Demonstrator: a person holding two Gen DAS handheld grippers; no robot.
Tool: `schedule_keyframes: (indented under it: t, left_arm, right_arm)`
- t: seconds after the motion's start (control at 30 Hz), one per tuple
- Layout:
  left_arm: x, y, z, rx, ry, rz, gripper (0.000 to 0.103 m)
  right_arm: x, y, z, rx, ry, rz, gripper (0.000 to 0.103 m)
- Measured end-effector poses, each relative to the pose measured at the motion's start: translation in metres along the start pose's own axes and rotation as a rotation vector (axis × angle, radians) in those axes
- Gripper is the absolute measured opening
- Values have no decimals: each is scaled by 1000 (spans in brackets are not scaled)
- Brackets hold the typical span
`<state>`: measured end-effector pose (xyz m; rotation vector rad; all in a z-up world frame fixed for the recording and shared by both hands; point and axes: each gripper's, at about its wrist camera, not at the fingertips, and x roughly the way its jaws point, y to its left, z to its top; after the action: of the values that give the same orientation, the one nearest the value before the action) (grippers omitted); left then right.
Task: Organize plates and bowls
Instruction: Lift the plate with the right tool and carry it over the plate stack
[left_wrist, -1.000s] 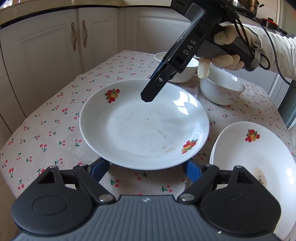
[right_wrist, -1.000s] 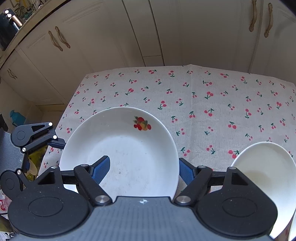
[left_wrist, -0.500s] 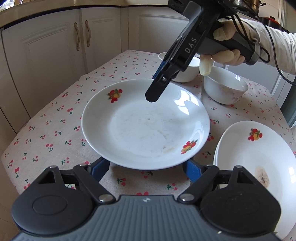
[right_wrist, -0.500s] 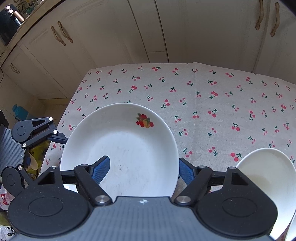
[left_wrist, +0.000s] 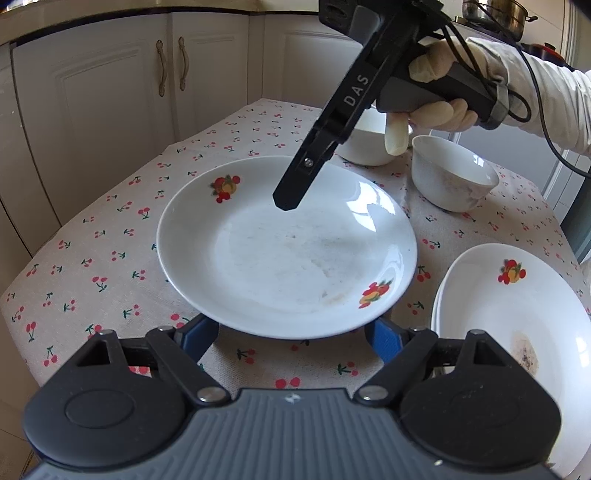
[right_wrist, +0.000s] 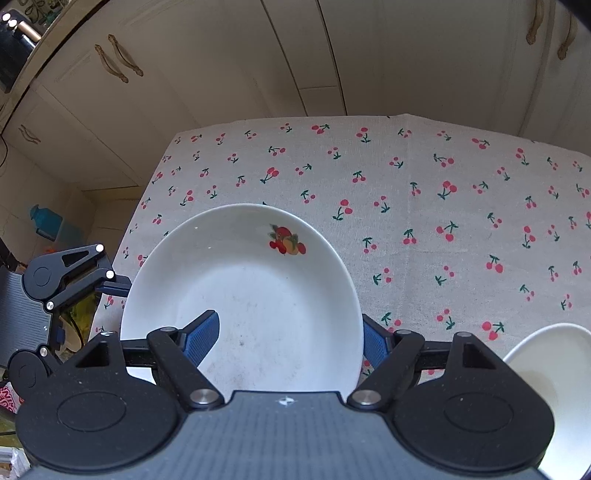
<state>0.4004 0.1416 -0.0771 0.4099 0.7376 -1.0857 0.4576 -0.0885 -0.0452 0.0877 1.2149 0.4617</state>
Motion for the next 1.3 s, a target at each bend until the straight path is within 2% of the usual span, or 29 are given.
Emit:
schedule_keyframes:
  t: [0.7, 1.0, 1.3]
  left_arm:
    - [-3, -2, 3, -5, 9, 23, 86]
    - [-20, -11, 10, 1, 4, 41, 86]
    - [-49, -37, 17, 9, -5, 73, 86]
  right_arm:
    - [-8, 7, -2, -36, -25, 3, 84]
    - [-26, 19, -5, -54, -48, 13, 84]
    - [-58, 42, -22, -86, -90, 24, 84]
